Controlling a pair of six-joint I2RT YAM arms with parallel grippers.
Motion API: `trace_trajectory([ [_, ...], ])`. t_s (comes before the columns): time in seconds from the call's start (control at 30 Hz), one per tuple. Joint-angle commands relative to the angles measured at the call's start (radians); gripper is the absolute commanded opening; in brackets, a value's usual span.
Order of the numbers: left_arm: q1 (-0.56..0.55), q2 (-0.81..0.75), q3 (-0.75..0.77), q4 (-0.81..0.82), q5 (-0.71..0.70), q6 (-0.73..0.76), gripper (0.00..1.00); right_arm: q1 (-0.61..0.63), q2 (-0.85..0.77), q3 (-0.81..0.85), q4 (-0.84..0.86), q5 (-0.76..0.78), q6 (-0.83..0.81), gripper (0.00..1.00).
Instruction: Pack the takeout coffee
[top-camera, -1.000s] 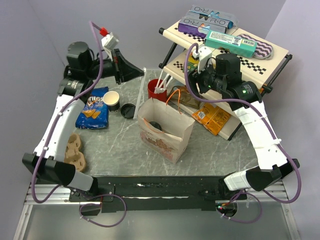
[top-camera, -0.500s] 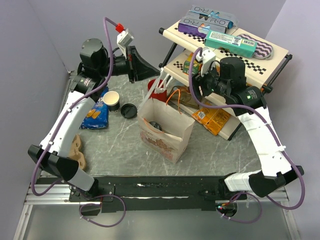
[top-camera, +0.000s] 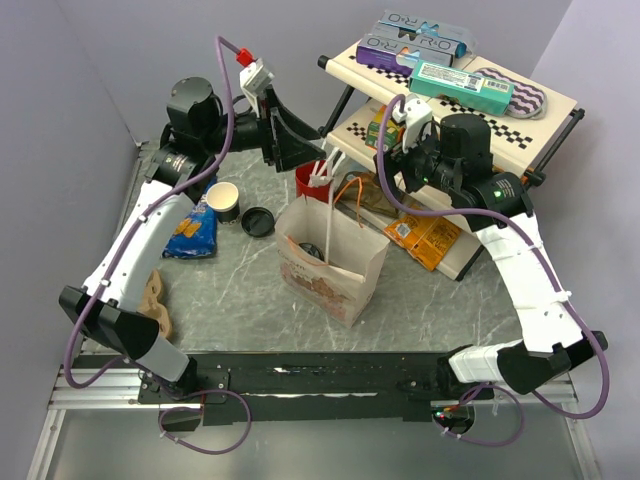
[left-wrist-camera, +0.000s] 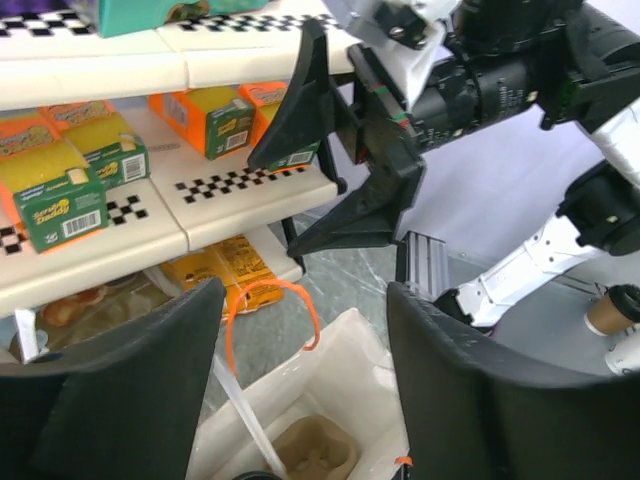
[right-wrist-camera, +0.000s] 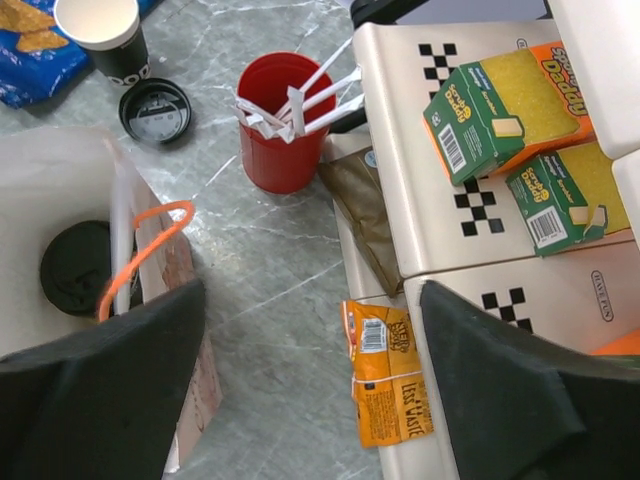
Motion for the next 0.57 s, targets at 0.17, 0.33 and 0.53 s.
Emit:
trace_trajectory([
  [0.17,0.081,-0.02,0.097,-0.097,-0.079,0.096,1.0,-0.007,-0.048,0.07,-0.016,0.007,0.026,1.0],
  [0.33,0.236,-0.028,0.157,-0.166,-0.188,0.103,0.99,0.0,-0.059,0.101,-0.006,0.257,0.135,1.0],
  [0.53,0.373,-0.071,0.153,-0.224,-0.417,0.174,0.99,0.004,-0.075,0.121,-0.015,0.359,0.167,1.0],
])
